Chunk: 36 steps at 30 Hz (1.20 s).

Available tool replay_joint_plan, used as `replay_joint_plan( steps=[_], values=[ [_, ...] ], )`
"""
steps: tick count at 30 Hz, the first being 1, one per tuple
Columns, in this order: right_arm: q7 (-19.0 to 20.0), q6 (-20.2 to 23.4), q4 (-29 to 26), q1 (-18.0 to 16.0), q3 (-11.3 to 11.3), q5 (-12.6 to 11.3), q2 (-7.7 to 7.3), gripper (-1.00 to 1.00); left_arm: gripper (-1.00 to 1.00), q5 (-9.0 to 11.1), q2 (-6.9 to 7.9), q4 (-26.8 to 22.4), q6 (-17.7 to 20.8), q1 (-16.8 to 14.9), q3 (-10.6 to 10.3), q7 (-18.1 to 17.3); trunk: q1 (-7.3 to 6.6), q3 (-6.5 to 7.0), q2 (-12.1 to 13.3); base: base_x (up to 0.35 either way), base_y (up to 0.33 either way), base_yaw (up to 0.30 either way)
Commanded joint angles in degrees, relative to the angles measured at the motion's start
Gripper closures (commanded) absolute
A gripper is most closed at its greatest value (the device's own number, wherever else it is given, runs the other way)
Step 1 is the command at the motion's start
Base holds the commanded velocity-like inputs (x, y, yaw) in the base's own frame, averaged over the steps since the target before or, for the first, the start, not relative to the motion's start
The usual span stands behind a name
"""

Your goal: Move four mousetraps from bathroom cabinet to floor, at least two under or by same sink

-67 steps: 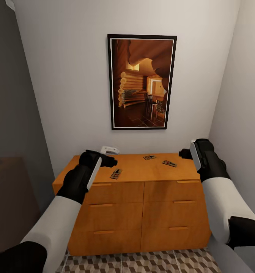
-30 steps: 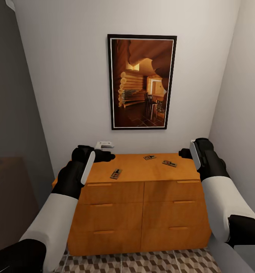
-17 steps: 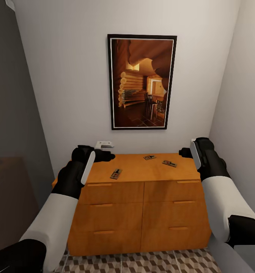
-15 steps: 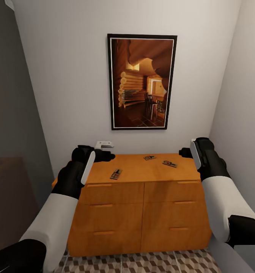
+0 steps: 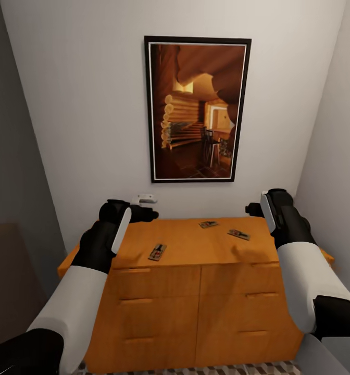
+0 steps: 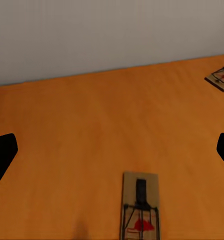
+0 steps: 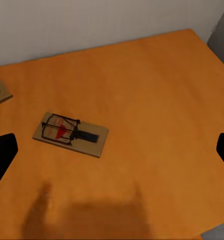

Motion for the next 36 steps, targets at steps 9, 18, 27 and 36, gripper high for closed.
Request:
replay_joint_plan(
  steps=[9,18,27,36],
  values=[
    [-0.04,0.24,-0.01,-0.04,4.33,-0.07,0.06,-1.00,-1.00,0.12,-0.01,0.05,0.23,-0.05,0.03,-0.02,0.03,-0.07,-0.03,0.316,0.000,0.000],
    [0.05,0.24,0.15,-0.04,6.53,-0.65,0.06,-1.00,-1.00,0.34,-0.01,0.23,0.27,-0.05,0.03,-0.02,0.03,-0.07,-0.03,0.164,0.000,0.000],
    [1.62,0.24,0.39,-0.04,6.86,-0.89,0.00,-1.00,-1.00,0.54,-0.01,0.31,0.30,-0.05,0.01,-0.06,0.03,-0.07,-0.03,0.029,0.000,0.000],
    [10.12,0.24,0.54,-0.04,8.70,-1.40,-0.96,-1.00,-1.00,0.77,-0.01,0.59,0.42,-0.05,0.01,-0.12,0.03,-0.07,-0.03,0.005,0.000,0.000]
  ],
)
